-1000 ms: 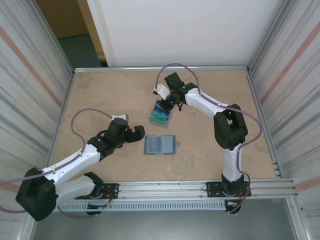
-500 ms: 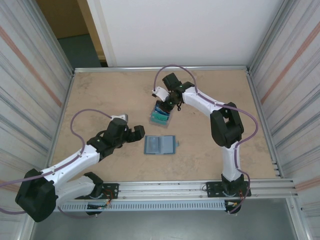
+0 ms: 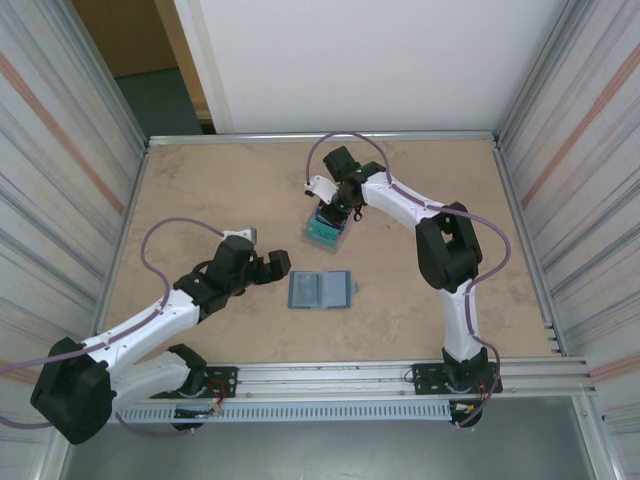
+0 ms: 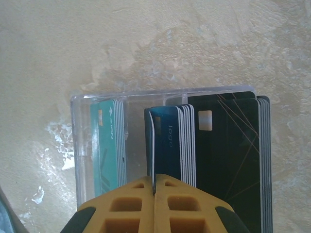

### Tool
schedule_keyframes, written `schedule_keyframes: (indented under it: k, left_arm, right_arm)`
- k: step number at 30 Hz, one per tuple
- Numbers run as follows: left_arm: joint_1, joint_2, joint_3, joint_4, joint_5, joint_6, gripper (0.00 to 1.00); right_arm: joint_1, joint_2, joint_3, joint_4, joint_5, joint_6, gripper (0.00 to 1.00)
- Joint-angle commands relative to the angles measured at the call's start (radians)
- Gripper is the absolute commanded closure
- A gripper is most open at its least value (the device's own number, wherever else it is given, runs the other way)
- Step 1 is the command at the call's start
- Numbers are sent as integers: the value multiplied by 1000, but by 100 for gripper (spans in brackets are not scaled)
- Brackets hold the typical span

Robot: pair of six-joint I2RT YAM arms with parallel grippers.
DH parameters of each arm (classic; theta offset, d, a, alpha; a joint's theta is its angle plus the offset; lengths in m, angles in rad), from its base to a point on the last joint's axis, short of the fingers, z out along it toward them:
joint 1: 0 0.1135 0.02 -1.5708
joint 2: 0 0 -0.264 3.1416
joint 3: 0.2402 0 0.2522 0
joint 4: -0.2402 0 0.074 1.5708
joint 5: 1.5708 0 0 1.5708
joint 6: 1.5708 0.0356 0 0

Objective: Take the credit cards out of the card holder

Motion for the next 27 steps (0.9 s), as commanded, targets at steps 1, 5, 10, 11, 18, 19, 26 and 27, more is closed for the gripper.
schedule_keyframes:
  k: [1,5,10,11,18,19,26,27]
  left_arm:
    - [11,-14,0,17,8,-2,1]
    - [11,-15,3,11,5,0,1]
    - [11,-21,3,8,4,2,1]
    - [11,-21,4,9,5,2,1]
    - [11,-22,4,12,0,4,1]
    - [10,-21,6,12,0,5,1]
    - [11,-21,12,3,1,9,1]
    - [11,-23,13,0,0,9,1]
  right_arm:
    - [-12,25,38,-37,27,-25,98]
    - [-14,21,43,-37,29,-24,95]
    - [-20,21,47,-37,37,-31,94]
    - [-21,21,48,-38,39,-33,94]
    - [-29,27,66,-58,33,-45,92]
    - [-30,26,69,-61,30,-48,90]
    - [-30,4,77,-78,10,-44,79]
    - [-30,-3,76,-78,3,-39,79]
